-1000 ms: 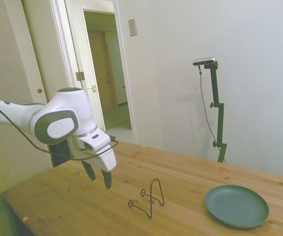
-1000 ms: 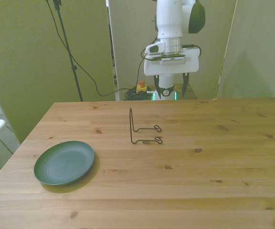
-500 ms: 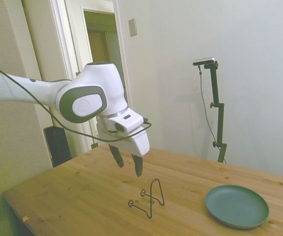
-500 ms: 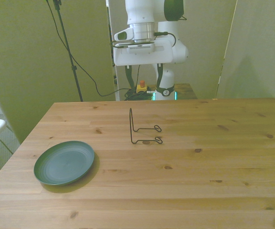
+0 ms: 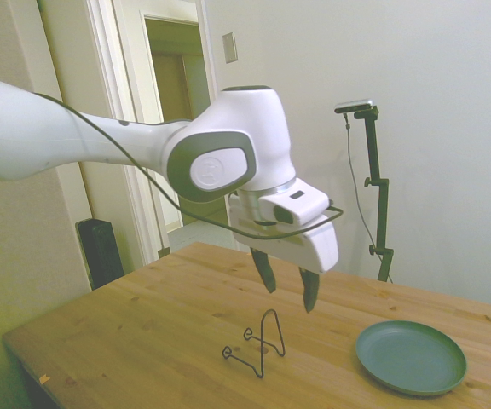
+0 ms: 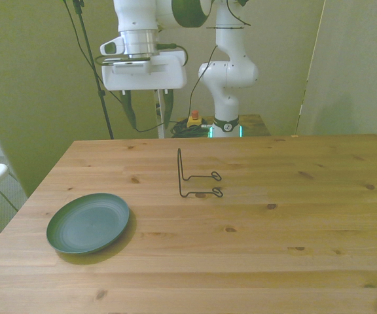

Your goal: Load the plate

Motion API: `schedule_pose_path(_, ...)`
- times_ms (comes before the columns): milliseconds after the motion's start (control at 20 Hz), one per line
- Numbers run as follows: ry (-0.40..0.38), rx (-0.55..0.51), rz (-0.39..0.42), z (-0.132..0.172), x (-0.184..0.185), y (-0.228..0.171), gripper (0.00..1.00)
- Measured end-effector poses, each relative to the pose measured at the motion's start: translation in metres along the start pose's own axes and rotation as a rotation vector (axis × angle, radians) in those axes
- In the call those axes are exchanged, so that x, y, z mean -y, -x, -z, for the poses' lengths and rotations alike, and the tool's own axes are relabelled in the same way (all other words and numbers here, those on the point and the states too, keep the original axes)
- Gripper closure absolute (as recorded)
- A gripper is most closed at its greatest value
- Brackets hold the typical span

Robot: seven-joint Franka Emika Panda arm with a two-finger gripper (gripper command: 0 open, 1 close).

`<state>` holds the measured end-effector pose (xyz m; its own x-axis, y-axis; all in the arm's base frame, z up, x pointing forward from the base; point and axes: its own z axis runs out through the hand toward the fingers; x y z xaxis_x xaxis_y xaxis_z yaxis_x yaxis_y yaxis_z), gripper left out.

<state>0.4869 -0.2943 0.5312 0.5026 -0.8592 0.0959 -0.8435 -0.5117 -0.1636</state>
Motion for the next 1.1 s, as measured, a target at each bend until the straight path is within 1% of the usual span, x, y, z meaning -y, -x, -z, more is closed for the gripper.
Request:
schedule_pose_path(600, 0.008, 0.009, -0.071, -0.034, -0.021, -0.078, 0.0)
schedule_pose_path(850, 0.003, -0.001, -0.072, -0.057, -0.002, -0.099, 0.0)
schedule_pose_path(1100, 0.013, 0.008, -0.058, -0.096, 0.018, -0.113, 0.0)
